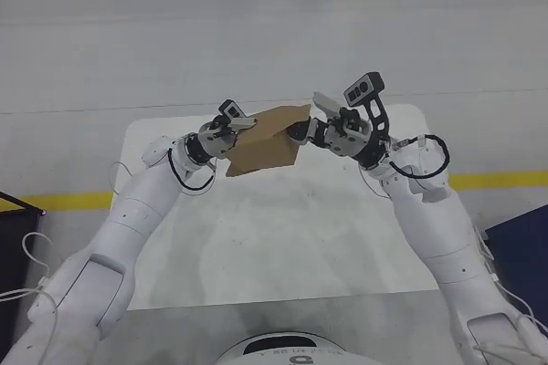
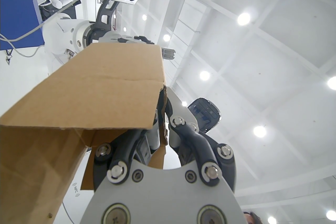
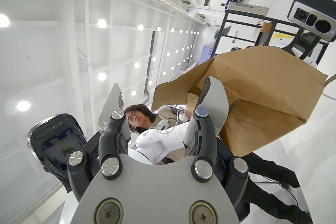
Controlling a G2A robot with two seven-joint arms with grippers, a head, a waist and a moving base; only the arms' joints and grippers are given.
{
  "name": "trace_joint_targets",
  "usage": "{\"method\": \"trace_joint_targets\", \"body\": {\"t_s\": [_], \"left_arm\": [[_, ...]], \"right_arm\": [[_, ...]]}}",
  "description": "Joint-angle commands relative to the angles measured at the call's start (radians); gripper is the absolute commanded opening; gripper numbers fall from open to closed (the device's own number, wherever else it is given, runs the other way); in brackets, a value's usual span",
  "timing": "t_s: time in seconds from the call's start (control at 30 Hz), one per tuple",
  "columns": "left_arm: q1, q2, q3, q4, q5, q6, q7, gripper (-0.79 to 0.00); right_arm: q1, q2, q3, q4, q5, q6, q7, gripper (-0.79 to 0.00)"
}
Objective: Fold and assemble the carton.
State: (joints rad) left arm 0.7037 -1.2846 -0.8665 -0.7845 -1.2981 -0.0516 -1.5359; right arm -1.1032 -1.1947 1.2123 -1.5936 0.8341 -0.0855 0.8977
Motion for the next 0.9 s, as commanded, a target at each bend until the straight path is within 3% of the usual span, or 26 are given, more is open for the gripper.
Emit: {"method": "trace_joint_targets", "body": {"t_s": [0.0, 0.1, 0.37, 0.77, 0.87], "left_arm": [[0.0, -0.001, -0.001, 0.0, 0.003, 0.001, 0.0, -0.785], [0.0, -0.003, -0.001, 0.001, 0.007, 0.001, 0.0, -0.785], [-0.003, -0.004, -0.009, 0.006, 0.012, 0.003, 0.0, -0.785], [-0.003, -0.007, -0.015, 0.007, 0.018, 0.006, 0.0, -0.785], [-0.004, -0.008, -0.014, 0.008, 0.019, 0.005, 0.0, -0.785]], "right_arm": [[0.002, 0.0, -0.001, 0.002, 0.002, 0.009, 0.013, -0.277], [0.007, 0.0, -0.005, 0.006, -0.003, 0.025, 0.028, -0.409], [0.02, 0.004, -0.001, 0.019, -0.06, 0.061, 0.055, -0.551], [0.037, 0.035, 0.043, -0.025, -0.269, 0.199, 0.127, -0.576], [0.042, 0.041, 0.046, -0.04, -0.314, 0.219, 0.133, -0.483]]}}
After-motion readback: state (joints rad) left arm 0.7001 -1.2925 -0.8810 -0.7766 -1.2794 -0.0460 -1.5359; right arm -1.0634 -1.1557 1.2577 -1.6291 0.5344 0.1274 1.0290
